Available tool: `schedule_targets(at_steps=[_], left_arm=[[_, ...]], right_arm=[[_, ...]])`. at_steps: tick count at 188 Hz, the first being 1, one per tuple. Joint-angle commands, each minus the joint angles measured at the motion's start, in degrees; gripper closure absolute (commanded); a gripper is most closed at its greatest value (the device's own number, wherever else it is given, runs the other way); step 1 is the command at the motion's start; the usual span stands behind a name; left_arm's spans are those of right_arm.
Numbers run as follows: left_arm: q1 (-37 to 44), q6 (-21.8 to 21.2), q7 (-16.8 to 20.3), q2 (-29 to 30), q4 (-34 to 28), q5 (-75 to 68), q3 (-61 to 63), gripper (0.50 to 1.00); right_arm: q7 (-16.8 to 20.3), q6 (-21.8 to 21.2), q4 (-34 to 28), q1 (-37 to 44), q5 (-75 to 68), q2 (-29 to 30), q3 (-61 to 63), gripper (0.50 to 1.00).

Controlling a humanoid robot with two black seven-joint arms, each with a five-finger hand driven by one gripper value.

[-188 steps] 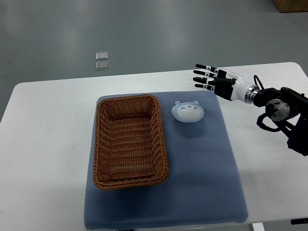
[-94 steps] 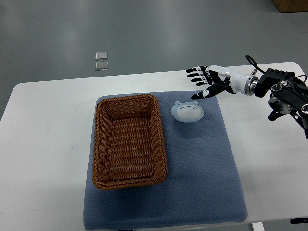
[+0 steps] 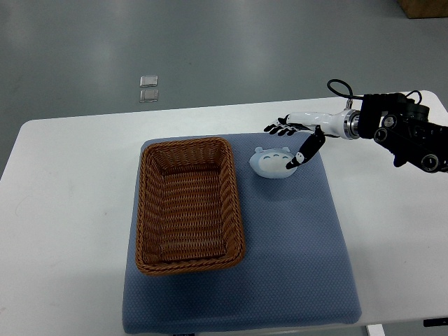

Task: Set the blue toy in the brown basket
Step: 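Reach the right hand down onto the pale blue plush toy and grasp it, then lift the toy with the right hand and carry it over the basket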

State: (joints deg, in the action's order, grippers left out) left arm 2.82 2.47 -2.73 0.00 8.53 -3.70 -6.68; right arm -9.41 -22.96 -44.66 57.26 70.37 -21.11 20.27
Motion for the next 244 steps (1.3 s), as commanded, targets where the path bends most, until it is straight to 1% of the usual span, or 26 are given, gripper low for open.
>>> schedule_targets(at_steps=[1,64,92,98,106,107,114,115,116,117,119,120,121,122,123,124,125,126,127,128,146,164,183,195,222,244], left_arm=[[-0.01,0.08,0.01,0.0,0.0,0.01,0.0,0.5],[-0.01,-0.01,0.01,0.0,0.0,0.01,0.0,0.5],[-0.01,-0.01,0.01,0.0,0.0,0.01,0.0,0.5],[-0.01,-0.01,0.01,0.0,0.0,0.01,0.0,0.5],[-0.01,-0.01,0.01,0.0,0.0,0.01,0.0,0.5],[-0.01,-0.01,0.01,0.0,0.0,0.01,0.0,0.5],[-0.01,-0.01,0.01,0.0,0.0,0.01,0.0,0.5],[-0.01,-0.01,0.01,0.0,0.0,0.01,0.0,0.5],[-0.01,-0.01,0.01,0.0,0.0,0.01,0.0,0.5],[-0.01,-0.01,0.01,0.0,0.0,0.01,0.0,0.5],[-0.01,-0.01,0.01,0.0,0.0,0.01,0.0,0.5],[-0.01,-0.01,0.01,0.0,0.0,0.01,0.0,0.5],[-0.01,-0.01,0.01,0.0,0.0,0.01,0.0,0.5],[-0.01,-0.01,0.01,0.0,0.0,0.01,0.0,0.5],[-0.01,-0.01,0.01,0.0,0.0,0.01,0.0,0.5],[-0.01,-0.01,0.01,0.0,0.0,0.01,0.0,0.5],[-0.01,-0.01,0.01,0.0,0.0,0.01,0.0,0.5],[-0.01,-0.01,0.01,0.0,0.0,0.01,0.0,0.5],[-0.01,-0.01,0.01,0.0,0.0,0.01,0.0,0.5],[-0.01,-0.01,0.01,0.0,0.0,0.01,0.0,0.5],[-0.01,-0.01,0.01,0.0,0.0,0.01,0.0,0.5],[-0.01,-0.01,0.01,0.0,0.0,0.01,0.0,0.5],[-0.01,-0.01,0.01,0.0,0.0,0.01,0.0,0.5],[-0.01,-0.01,0.01,0.0,0.0,0.01,0.0,0.5],[-0.01,-0.01,0.01,0.0,0.0,0.01,0.0,0.5],[-0.01,-0.01,0.01,0.0,0.0,0.01,0.0,0.5]], right_arm=[[0.18,0.02,0.02,0.75,-0.06,2.12,-0.41,0.589],[0.36,-0.16,0.1,0.93,0.03,3.0,-4.19,0.591],[0.36,0.02,0.1,1.02,0.12,3.0,-4.71,0.609],[0.36,0.02,0.19,1.02,0.12,3.0,-4.89,0.632],[0.36,0.2,0.37,1.02,0.29,3.0,-5.15,0.687],[0.36,0.2,0.37,1.02,0.38,3.0,-5.15,0.701],[0.36,0.55,0.46,1.02,0.64,2.91,-5.15,0.734],[0.36,0.55,0.46,1.02,0.64,3.0,-5.15,0.748],[0.36,0.55,0.46,1.02,0.64,3.0,-5.15,0.748],[0.36,0.64,0.46,1.02,0.73,2.91,-5.15,0.766],[0.36,0.64,0.46,1.02,0.73,2.91,-5.15,0.767],[0.36,0.72,0.46,1.02,0.73,2.91,-5.15,0.791],[0.36,0.72,0.46,1.02,0.73,2.91,-5.15,0.791],[0.36,0.72,0.46,1.02,0.73,2.91,-5.15,0.817],[0.36,0.72,0.46,1.02,0.73,2.91,-5.15,0.818],[0.36,0.81,0.46,0.93,0.73,2.91,-5.15,0.84],[0.36,0.81,0.46,0.93,0.73,2.91,-5.15,0.84],[0.36,0.81,0.54,0.93,0.73,3.0,-5.15,0.862],[0.36,0.81,0.54,0.93,0.73,3.0,-5.15,0.863],[0.36,0.81,0.46,0.93,0.73,2.91,-5.24,0.877],[0.36,0.81,0.46,0.93,0.73,2.91,-6.38,0.967],[0.18,0.81,0.46,0.93,0.73,2.91,-6.56,0.971],[-0.08,0.81,0.37,1.02,0.21,2.3,-5.95,0.998],[-0.26,0.9,0.19,1.37,-0.32,2.03,-5.5,1.0],[-3.95,-0.33,-0.42,3.13,-1.29,0.36,-1.99,1.0],[-6.67,-4.11,-2.44,4.09,-1.47,-1.13,0.56,1.0]])
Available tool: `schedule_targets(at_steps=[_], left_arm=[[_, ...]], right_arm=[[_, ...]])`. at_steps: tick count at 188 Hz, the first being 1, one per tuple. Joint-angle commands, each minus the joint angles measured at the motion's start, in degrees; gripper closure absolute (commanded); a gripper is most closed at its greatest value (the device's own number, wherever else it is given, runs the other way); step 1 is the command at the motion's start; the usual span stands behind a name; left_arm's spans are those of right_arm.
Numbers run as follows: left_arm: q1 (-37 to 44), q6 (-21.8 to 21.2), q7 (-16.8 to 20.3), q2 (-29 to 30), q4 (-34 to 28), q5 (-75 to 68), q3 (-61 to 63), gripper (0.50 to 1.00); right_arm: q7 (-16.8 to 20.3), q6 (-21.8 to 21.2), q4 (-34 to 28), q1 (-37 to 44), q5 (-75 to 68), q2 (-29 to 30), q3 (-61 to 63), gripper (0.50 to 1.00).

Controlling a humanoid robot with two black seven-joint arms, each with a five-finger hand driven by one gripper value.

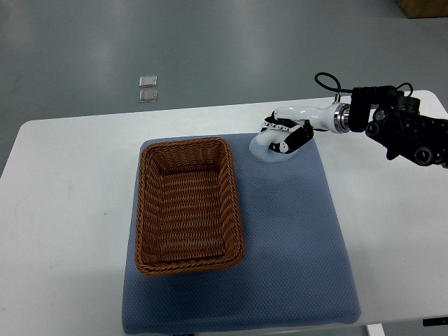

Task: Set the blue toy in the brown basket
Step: 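Lift the toy with the right hand and carry it over the basket, then open the right hand to release the toy into the basket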

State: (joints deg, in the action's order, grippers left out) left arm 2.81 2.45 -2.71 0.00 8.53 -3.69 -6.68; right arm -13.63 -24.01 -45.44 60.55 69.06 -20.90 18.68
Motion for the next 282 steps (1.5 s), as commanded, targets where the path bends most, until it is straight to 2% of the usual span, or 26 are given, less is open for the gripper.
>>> schedule_targets(at_steps=[1,20,38,86,120,148,170,172,173,174,176,177,178,179,180,181,182,183,184,185,186,187,188,192,248,282], left_arm=[[0.0,0.01,-0.01,0.0,0.0,-0.01,0.0,0.5],[0.0,0.01,-0.01,0.0,0.0,-0.01,0.0,0.5],[0.0,0.01,-0.01,0.0,0.0,-0.01,0.0,0.5],[0.0,0.01,-0.01,0.0,0.0,-0.01,0.0,0.5],[0.0,0.01,-0.1,0.0,0.0,-0.01,0.0,0.5],[0.0,0.01,-0.01,0.0,0.0,-0.01,0.0,0.5],[0.0,0.01,-0.01,0.0,0.0,-0.01,0.0,0.5],[0.0,0.01,-0.01,0.0,0.0,-0.01,0.0,0.5],[0.0,0.01,-0.01,0.0,0.0,-0.01,0.0,0.5],[0.0,0.01,-0.01,0.0,0.0,-0.01,0.0,0.5],[0.0,0.01,-0.01,0.0,0.0,-0.01,0.0,0.5],[0.0,0.01,-0.01,0.0,0.0,-0.01,0.0,0.5],[0.0,0.01,-0.01,0.0,0.0,-0.01,0.0,0.5],[0.0,0.01,-0.01,0.0,0.0,-0.01,0.0,0.5],[0.0,0.01,-0.01,0.0,0.0,-0.01,0.0,0.5],[0.0,0.01,-0.01,0.0,0.0,-0.01,0.0,0.5],[0.0,0.01,-0.01,0.0,0.0,-0.01,0.0,0.5],[0.0,0.01,-0.01,0.0,0.0,-0.01,0.0,0.5],[0.0,0.01,-0.01,0.0,0.0,-0.01,0.0,0.5],[0.0,0.01,-0.01,0.0,0.0,-0.01,0.0,0.5],[0.0,0.01,-0.01,0.0,0.0,-0.01,0.0,0.5],[0.0,0.01,-0.01,0.0,0.0,-0.01,0.0,0.5],[0.0,0.01,-0.01,0.0,0.0,-0.01,0.0,0.5],[0.0,0.01,-0.01,0.0,0.0,-0.01,0.0,0.5],[0.0,0.01,-0.01,0.0,0.0,-0.01,0.0,0.5],[0.0,0.01,-0.01,0.0,0.0,-0.01,0.0,0.5]], right_arm=[[-2.8,-3.41,-1.93,0.79,-0.16,-1.42,2.33,1.0],[-5.27,-4.82,-4.04,1.23,-0.16,-0.99,2.94,1.0],[-5.53,-4.38,-5.89,1.41,-0.07,0.25,2.94,1.0],[-5.36,-3.94,-6.51,1.85,3.36,10.44,1.89,1.0],[-5.09,1.24,-6.07,1.76,10.3,16.24,-1.36,1.0],[-5.09,6.52,-5.98,1.76,11.01,18.0,-6.11,1.0],[-5.09,8.19,-5.89,1.76,11.01,18.18,-6.64,1.0],[-5.09,8.19,-5.89,1.76,11.01,18.18,-6.72,0.991],[-5.09,8.19,-5.89,1.76,11.01,18.18,-6.72,0.957],[-5.09,8.19,-5.89,1.76,11.01,18.18,-6.72,0.957],[-5.0,8.19,-5.89,1.67,11.01,18.18,-6.72,0.888],[-5.0,8.19,-5.89,1.67,11.01,18.18,-6.72,0.887],[-5.09,8.19,-5.89,1.58,11.01,18.26,-6.72,0.855],[-5.09,8.19,-5.89,1.58,11.01,18.26,-6.72,0.854],[-5.09,8.19,-5.89,1.5,11.01,18.26,-6.72,0.816],[-5.09,8.19,-5.89,1.5,11.01,18.26,-6.72,0.816],[-5.09,8.02,-5.89,1.5,11.01,18.26,-6.72,0.777],[-5.09,8.02,-5.89,1.5,11.01,18.26,-6.72,0.777],[-5.09,8.02,-5.89,1.5,11.01,18.26,-6.72,0.728],[-5.09,8.02,-5.89,1.5,11.01,18.26,-6.72,0.728],[-5.09,7.93,-5.89,1.41,11.01,18.26,-6.72,0.681],[-5.09,7.93,-5.89,1.41,11.01,18.26,-6.72,0.681],[-5.09,7.93,-5.89,1.41,11.01,18.26,-6.72,0.646],[-5.09,7.75,-5.89,1.41,11.01,18.18,-6.72,0.599],[-5.09,7.31,-5.8,1.23,9.78,15.01,-5.49,0.587],[-5.0,3.27,-5.8,0.79,2.74,11.85,0.04,0.587]])
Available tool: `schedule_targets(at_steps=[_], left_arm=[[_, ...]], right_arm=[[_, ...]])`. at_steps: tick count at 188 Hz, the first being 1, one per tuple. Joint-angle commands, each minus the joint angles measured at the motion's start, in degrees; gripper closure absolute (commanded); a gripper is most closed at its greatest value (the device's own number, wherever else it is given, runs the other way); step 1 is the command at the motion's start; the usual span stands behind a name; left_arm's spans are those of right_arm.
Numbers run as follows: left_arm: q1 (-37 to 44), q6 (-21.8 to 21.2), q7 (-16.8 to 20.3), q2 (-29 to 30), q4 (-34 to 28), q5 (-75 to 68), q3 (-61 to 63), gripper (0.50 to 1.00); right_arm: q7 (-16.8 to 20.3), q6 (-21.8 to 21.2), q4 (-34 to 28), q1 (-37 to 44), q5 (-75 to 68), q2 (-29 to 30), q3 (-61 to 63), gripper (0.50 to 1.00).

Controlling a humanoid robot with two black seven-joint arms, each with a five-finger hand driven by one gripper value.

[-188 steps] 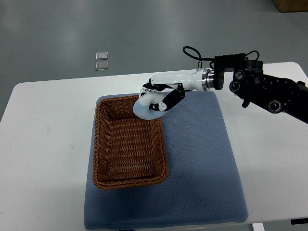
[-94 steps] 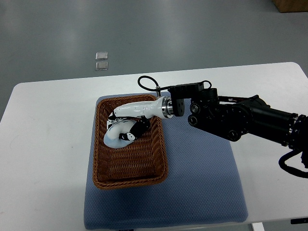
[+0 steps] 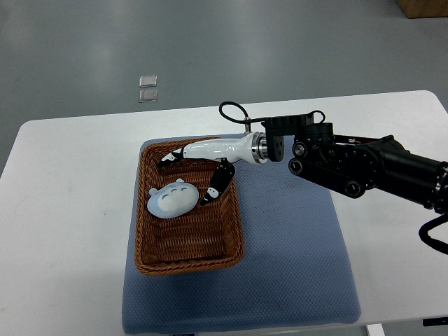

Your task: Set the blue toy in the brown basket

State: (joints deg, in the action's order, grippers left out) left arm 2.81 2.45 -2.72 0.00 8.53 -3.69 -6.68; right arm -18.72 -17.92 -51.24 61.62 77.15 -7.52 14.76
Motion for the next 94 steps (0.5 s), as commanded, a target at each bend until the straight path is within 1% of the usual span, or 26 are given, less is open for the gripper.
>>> schedule_targets(at_steps=[1,11,34,50,75,94], left_arm=[[0.0,0.01,-0.01,0.0,0.0,0.0,0.0,0.5],[0.0,0.01,-0.01,0.0,0.0,0.0,0.0,0.5],[0.0,0.01,-0.01,0.0,0.0,0.0,0.0,0.5],[0.0,0.01,-0.01,0.0,0.0,0.0,0.0,0.5],[0.0,0.01,-0.01,0.0,0.0,0.0,0.0,0.5],[0.0,0.01,-0.01,0.0,0.0,0.0,0.0,0.5]], right_arm=[[0.17,-3.17,0.0,-0.36,-6.3,-1.71,4.39,0.587],[1.31,-4.93,0.0,-0.98,-10.95,-2.94,6.33,0.587],[6.32,-5.72,-0.09,-2.82,-22.38,-5.66,9.84,0.587],[8.78,-5.9,0.0,-4.49,-31.08,-7.25,12.3,0.587],[11.07,-5.81,0.17,-7.21,-44.18,-10.06,14.41,0.587],[11.25,-4.4,0.17,-9.15,-51.22,-11.99,14.5,0.587]])
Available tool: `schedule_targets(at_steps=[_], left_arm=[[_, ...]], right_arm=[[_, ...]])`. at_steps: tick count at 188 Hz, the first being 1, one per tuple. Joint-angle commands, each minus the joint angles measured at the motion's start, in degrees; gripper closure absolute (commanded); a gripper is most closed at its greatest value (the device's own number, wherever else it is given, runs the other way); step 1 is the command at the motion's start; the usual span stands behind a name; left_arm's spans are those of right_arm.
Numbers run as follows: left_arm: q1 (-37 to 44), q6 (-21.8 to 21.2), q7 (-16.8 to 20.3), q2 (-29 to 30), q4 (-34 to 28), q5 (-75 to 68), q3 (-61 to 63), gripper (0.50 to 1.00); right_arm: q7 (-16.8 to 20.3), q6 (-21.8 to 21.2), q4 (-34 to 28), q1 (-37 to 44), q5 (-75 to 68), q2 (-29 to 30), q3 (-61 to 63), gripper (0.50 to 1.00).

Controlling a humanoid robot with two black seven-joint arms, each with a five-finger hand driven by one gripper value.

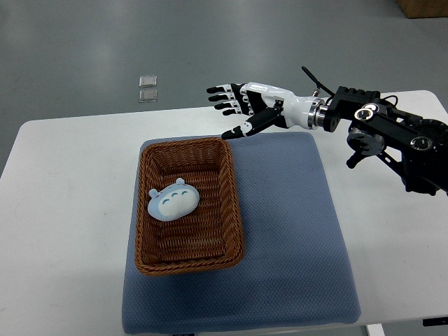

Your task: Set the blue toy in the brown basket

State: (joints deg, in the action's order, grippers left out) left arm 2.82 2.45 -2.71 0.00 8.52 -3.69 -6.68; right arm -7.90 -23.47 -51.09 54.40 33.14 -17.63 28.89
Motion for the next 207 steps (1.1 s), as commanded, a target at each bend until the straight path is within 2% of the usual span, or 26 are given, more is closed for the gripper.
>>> schedule_targets(at_steps=[1,38,72,96,118,148,207], left_arm=[[0.0,0.01,-0.01,0.0,0.0,0.0,0.0,0.5],[0.0,0.01,-0.01,0.0,0.0,0.0,0.0,0.5],[0.0,0.01,-0.01,0.0,0.0,0.0,0.0,0.5],[0.0,0.01,-0.01,0.0,0.0,0.0,0.0,0.5],[0.0,0.01,-0.01,0.0,0.0,0.0,0.0,0.5],[0.0,0.01,-0.01,0.0,0.0,0.0,0.0,0.5],[0.0,0.01,-0.01,0.0,0.0,0.0,0.0,0.5]], right_arm=[[0.43,1.32,0.03,-2.19,-7.82,-2.06,0.37,0.587],[0.61,2.55,1.61,-6.06,-16.18,-3.29,4.24,0.587],[3.42,4.22,4.51,-7.29,-26.63,-2.5,4.94,0.587],[3.77,4.66,4.77,-8.7,-31.03,-2.32,4.94,0.587],[3.95,7.48,4.86,-9.49,-33.93,-2.06,4.94,0.587],[7.55,9.67,5.04,-9.58,-39.38,-2.06,4.94,0.587],[6.41,8.79,6.35,-11.25,-39.47,-1.27,5.12,0.585]])
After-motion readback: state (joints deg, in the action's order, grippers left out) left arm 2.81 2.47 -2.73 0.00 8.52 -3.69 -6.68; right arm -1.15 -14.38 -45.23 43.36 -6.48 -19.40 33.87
